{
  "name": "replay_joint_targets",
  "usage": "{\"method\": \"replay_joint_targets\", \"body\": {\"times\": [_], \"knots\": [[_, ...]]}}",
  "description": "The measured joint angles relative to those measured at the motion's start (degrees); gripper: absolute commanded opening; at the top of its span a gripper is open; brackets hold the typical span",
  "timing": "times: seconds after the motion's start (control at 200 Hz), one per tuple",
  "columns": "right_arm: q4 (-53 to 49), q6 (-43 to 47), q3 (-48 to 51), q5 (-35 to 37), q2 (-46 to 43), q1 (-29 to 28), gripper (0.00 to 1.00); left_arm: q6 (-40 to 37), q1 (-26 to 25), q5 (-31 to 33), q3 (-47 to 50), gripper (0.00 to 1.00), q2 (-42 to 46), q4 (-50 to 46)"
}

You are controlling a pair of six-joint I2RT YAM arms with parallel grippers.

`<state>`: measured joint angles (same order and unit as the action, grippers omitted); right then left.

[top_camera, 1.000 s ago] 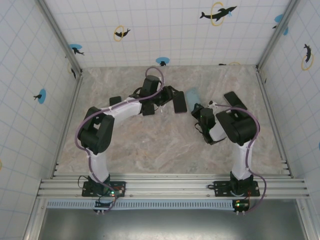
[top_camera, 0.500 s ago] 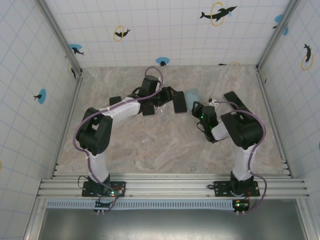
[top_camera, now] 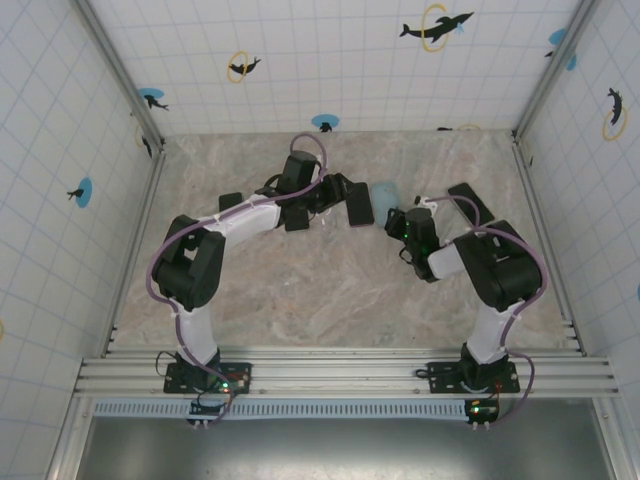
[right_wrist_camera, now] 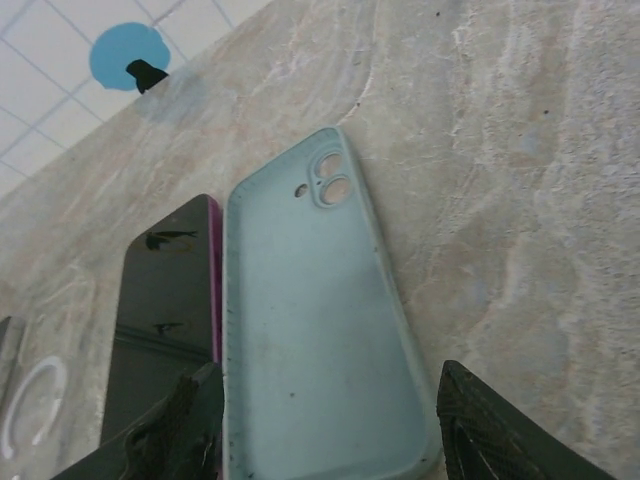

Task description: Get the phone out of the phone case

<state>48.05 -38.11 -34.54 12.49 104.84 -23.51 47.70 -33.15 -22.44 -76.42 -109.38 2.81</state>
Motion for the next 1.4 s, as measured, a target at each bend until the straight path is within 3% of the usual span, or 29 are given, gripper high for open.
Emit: {"method": "replay_joint_targets", "body": {"times": [0.165,0.32,0.716,0.921,1.061,1.086,1.401], "knots": [[-5.5,4.8,-2.1,-2.0,-2.6,2.4,0.69,-1.3,0.1,0.0,0.0,0.7,0.1,-0.5],[-14.5,12.4,-7.2,-4.5,-6.4,6.3,0.79,-3.0,0.1,0.0,0.0,0.8,1.0,-1.3],[-38.2,39.1,-18.5,-14.6,-8.7,22.9,0.82,-2.6,0.1,-4.0,6.0,0.88,4.4,3.6],[-46.8,50.4,-24.0,-17.8,-4.1,29.0,0.85,1.1,-1.0,-5.3,10.4,0.89,5.2,8.6],[-50.1,54.7,-25.5,-19.1,-0.7,31.6,0.88,3.1,-1.9,-5.6,12.8,0.89,7.5,10.3],[-50.6,55.1,-25.9,-19.2,-0.1,32.0,1.0,3.3,-2.1,-5.6,13.2,0.89,7.9,10.6],[-55.9,57.8,-32.9,-22.0,5.9,34.5,0.99,3.4,-2.2,-5.7,16.2,0.9,12.5,11.0]]}}
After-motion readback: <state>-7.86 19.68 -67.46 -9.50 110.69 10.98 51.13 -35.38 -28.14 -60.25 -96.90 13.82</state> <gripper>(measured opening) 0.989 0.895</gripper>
